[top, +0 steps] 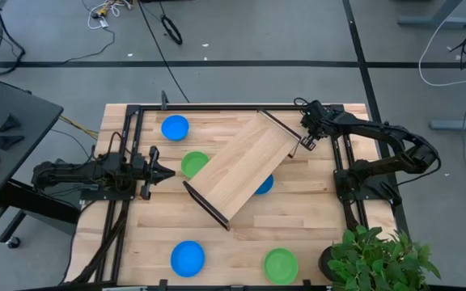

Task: Pick & Place Mini bowls
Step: Put the top green bowl on the shelf

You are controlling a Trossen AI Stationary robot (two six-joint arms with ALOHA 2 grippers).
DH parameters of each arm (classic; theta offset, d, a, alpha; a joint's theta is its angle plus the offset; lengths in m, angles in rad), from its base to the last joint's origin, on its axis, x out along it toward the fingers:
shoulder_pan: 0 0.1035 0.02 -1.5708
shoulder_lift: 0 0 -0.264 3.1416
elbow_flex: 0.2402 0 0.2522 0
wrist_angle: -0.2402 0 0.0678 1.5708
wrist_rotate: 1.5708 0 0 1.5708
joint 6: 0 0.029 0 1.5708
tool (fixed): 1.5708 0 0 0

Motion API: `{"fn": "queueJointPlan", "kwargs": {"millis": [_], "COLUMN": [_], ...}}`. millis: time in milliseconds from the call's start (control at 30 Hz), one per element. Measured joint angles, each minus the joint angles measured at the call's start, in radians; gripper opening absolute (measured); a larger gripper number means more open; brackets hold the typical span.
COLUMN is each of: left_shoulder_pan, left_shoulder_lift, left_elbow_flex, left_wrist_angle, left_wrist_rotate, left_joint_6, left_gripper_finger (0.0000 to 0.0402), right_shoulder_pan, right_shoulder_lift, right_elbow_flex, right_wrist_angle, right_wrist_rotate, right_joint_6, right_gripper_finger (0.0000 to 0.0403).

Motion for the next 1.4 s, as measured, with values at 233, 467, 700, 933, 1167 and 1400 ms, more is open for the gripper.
{"fn": "queueJointPlan", "kwargs": {"millis": [233, 467, 700, 933, 1167, 1400], "left_shoulder_pan": [0.0, 0.0, 0.0, 0.0, 0.0, 0.0], "left_shoulder_lift": [0.0, 0.0, 0.0, 0.0, 0.0, 0.0], "left_elbow_flex": [0.0, 0.0, 0.0, 0.0, 0.0, 0.0], "left_wrist_angle": [0.0, 0.0, 0.0, 0.0, 0.0, 0.0], "left_wrist_rotate": [0.0, 0.0, 0.0, 0.0, 0.0, 0.0], "left_joint_6": [0.0, 0.0, 0.0, 0.0, 0.0, 0.0], "left_gripper_finger": [0.0032, 0.0032, 0.0032, 0.0032, 0.0032, 0.0032], "right_shoulder_pan": [0.0, 0.0, 0.0, 0.0, -0.001, -0.001], "right_shoulder_lift": [-0.006, -0.023, -0.023, -0.023, -0.011, 0.036], "right_elbow_flex": [0.004, 0.058, 0.072, 0.072, 0.072, 0.072], "right_wrist_angle": [-0.027, -0.064, -0.073, -0.08, -0.083, -0.06], "right_wrist_rotate": [0.0, 0.0, -0.02, -0.069, -0.042, -0.035], "right_joint_6": [0.003, 0.003, 0.023, 0.078, 0.098, 0.108], "right_gripper_finger": [0.0002, 0.0001, 0.0005, 0.0076, 0.0186, 0.0239]}}
